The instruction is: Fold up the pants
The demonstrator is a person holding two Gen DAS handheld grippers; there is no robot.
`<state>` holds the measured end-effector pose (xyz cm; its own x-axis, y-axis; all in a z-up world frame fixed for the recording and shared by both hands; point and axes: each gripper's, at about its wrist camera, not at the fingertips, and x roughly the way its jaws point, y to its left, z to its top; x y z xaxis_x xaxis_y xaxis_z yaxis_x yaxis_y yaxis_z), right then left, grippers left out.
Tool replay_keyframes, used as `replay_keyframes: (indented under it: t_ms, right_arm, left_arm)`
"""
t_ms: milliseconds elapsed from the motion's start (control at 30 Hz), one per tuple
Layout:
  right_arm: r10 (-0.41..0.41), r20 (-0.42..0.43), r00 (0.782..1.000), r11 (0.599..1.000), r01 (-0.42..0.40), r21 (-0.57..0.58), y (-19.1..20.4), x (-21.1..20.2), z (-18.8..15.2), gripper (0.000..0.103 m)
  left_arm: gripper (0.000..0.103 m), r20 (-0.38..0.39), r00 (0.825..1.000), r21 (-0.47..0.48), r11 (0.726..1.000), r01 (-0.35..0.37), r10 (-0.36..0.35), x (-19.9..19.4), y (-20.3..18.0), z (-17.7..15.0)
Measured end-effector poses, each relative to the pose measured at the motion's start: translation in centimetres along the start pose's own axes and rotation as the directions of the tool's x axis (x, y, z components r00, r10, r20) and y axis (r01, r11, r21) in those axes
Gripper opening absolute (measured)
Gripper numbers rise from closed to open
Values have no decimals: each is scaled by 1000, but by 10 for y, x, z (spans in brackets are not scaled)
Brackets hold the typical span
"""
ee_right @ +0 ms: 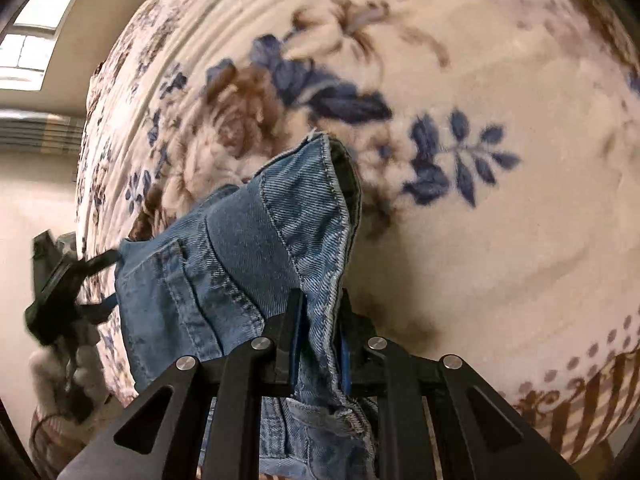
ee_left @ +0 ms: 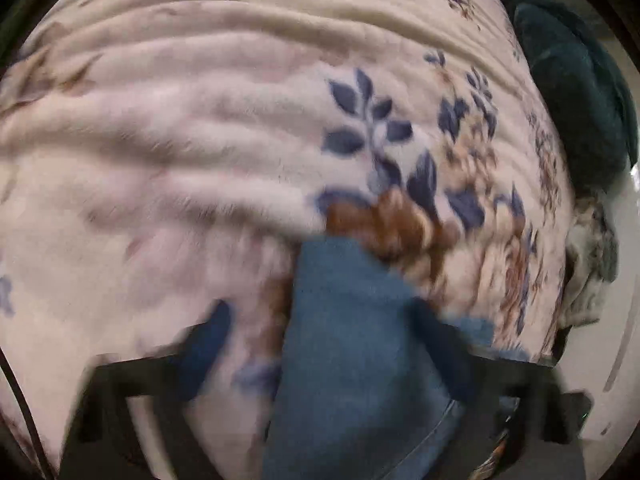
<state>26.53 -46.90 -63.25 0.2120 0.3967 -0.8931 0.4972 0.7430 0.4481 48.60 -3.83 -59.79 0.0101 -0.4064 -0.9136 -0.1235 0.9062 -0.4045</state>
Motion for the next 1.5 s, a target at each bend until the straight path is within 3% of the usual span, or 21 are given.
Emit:
replay_keyframes:
  t_ms: [33,67,100,133,233,367,500,600,633,667,733,800,867,1000,1100,1167,1233,1300,1367,1500]
  right_arm:
    - [-10,-17,1000,1000,10,9,-9,3,1,33]
    - [-27,-25,999,999,28,19,-9,4,2,42]
    - [-34,-24,999,999,34,28,-12,0,0,56]
    - [-34,-16,999,999,34,39,-15,-5,-4,63]
    - [-1,26,1000,990,-3,139,-32,-34,-24,69]
    - [136,21,990,930,-135,341,-52,-38,-68,69]
    - [298,-21,954,832,-248,496,-62,7,-101,69]
    - [335,16,942,768,-283,574,-71,26,-109,69]
    - [340,35,940,763,-297,574,-70,27,-107,59]
    - [323,80,943,770,-311,558,-70,21,-106,46]
    - [227,121,967,843,-257,472,-57,4,-97,27]
    - [174,199,964,916,-233,327,-34,-23,-90,23]
    - [150,251,956,957,-204,207,-14,-44,-86,23]
    - [118,298,947,980,-160,120,-1,-47,-76,22]
    - [102,213,972,970,-144,194,-24,-15,-74,23]
    - [161,152,975,939,-199,281,-53,-3,-74,27]
    - [225,122,967,896,-254,365,-69,6,-80,52]
    - [239,144,960,866,-278,415,-80,2,-90,63]
    - [276,175,945,837,-326,440,-85,-4,-101,63]
    - [374,135,917,821,-395,412,-63,12,-108,63]
  left_arm:
    - [32,5,1000,13,1000,14,-14,2,-1,3]
    - [24,9,1000,26,1000,1,-1,2,-2,5]
    - [21,14,1000,44,999,-16,16,2,-3,7]
    - [19,19,1000,50,998,-26,25,2,-2,7]
    - [19,18,1000,22,1000,-3,3,5,6,8]
    - [19,27,1000,42,999,-9,8,4,3,5]
    - [19,20,1000,43,999,-3,2,2,5,6]
    - [19,21,1000,55,998,-7,6,2,4,6]
    - [19,23,1000,59,998,-10,9,2,4,6]
    - [19,27,1000,63,998,-16,15,2,3,6]
    - [19,36,999,71,997,-19,16,1,3,4]
    - [19,47,999,74,997,-16,13,-1,5,4]
    - [19,52,999,74,997,-9,5,-1,6,2]
    - [19,54,999,69,998,-4,1,0,8,2]
    - [22,44,999,45,999,25,-27,-3,10,3]
    - [32,30,998,8,999,48,-48,-9,14,2]
    - [36,45,996,-24,996,81,-80,-24,19,-4]
    - [48,72,994,-28,996,84,-82,-40,21,-14]
    - [61,87,992,-18,995,98,-96,-49,18,-26]
    - [63,34,994,15,995,99,-99,-28,7,-36]
